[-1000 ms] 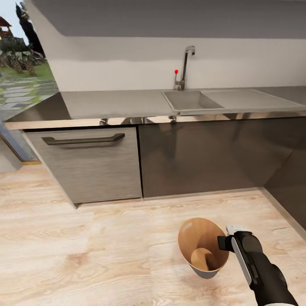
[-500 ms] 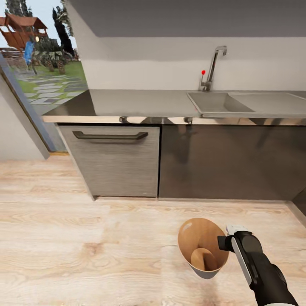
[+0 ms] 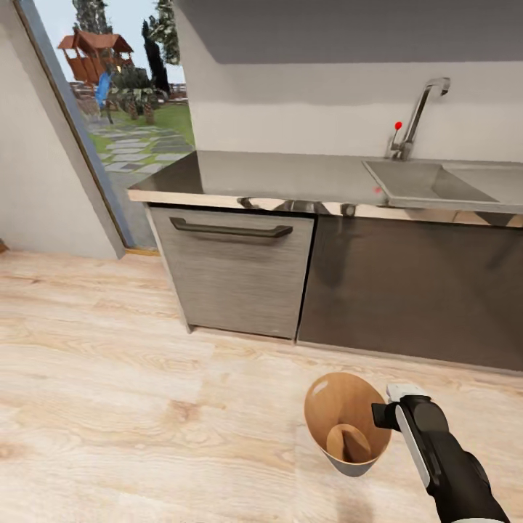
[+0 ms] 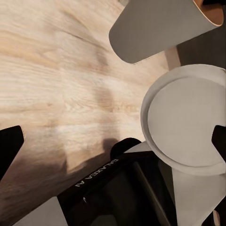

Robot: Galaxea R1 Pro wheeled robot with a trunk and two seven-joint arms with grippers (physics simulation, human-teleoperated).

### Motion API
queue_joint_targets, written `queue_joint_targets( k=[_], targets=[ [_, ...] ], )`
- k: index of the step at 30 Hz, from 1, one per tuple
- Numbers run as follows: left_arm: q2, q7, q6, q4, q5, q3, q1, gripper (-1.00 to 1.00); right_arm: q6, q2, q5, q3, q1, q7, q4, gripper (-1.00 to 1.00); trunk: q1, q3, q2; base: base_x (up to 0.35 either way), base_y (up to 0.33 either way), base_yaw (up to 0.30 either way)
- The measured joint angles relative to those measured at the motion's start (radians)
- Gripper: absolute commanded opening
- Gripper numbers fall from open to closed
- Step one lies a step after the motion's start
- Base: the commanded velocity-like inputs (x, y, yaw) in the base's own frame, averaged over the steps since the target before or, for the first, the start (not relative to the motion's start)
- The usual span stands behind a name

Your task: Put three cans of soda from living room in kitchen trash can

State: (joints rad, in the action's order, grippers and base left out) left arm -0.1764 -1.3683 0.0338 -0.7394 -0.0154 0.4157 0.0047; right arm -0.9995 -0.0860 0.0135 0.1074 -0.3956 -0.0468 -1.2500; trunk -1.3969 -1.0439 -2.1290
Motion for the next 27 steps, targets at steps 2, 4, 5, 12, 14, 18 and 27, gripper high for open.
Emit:
queue_joint_targets(
  k=[2,4,5,12,14,18,27],
  targets=[
    [0.0,0.0,0.0,0.0,0.0,0.0,0.0,1.0,0.0,0.0,0.0,0.0,0.0,0.0,0.0,-1.0,0.0,0.0,0.0,0.0,0.0,0.29],
    [0.0,0.0,0.0,0.0,0.0,0.001,0.0,1.0,0.0,0.0,0.0,0.0,0.0,0.0,0.0,-1.0,0.0,0.0,0.0,0.0,0.0,0.29],
    [0.0,0.0,0.0,0.0,0.0,0.001,0.0,1.0,0.0,0.0,0.0,0.0,0.0,0.0,0.0,-1.0,0.0,0.0,0.0,0.0,0.0,0.29],
    [-0.011,0.0,0.0,0.0,0.001,0.004,0.0,1.0,0.0,0.0,0.0,0.0,0.0,0.0,0.0,-1.0,0.0,0.0,0.0,0.0,0.0,0.29],
    [-0.021,0.0,0.0,0.0,0.0,0.008,0.0,1.0,0.0,0.0,0.0,0.0,0.0,0.0,0.0,-1.0,0.0,0.0,0.0,0.0,0.0,0.29],
    [-0.034,-0.001,0.0,0.0,-0.001,0.031,0.001,1.0,0.0,0.0,0.0,0.0,0.0,0.0,0.0,-1.0,0.0,0.0,0.0,0.0,0.0,0.29],
    [-0.045,-0.003,0.0,0.0,-0.003,0.074,0.001,1.0,0.0,0.0,0.0,0.0,0.0,0.0,0.0,-1.0,0.0,0.0,0.0,0.0,0.0,0.29]
  ],
)
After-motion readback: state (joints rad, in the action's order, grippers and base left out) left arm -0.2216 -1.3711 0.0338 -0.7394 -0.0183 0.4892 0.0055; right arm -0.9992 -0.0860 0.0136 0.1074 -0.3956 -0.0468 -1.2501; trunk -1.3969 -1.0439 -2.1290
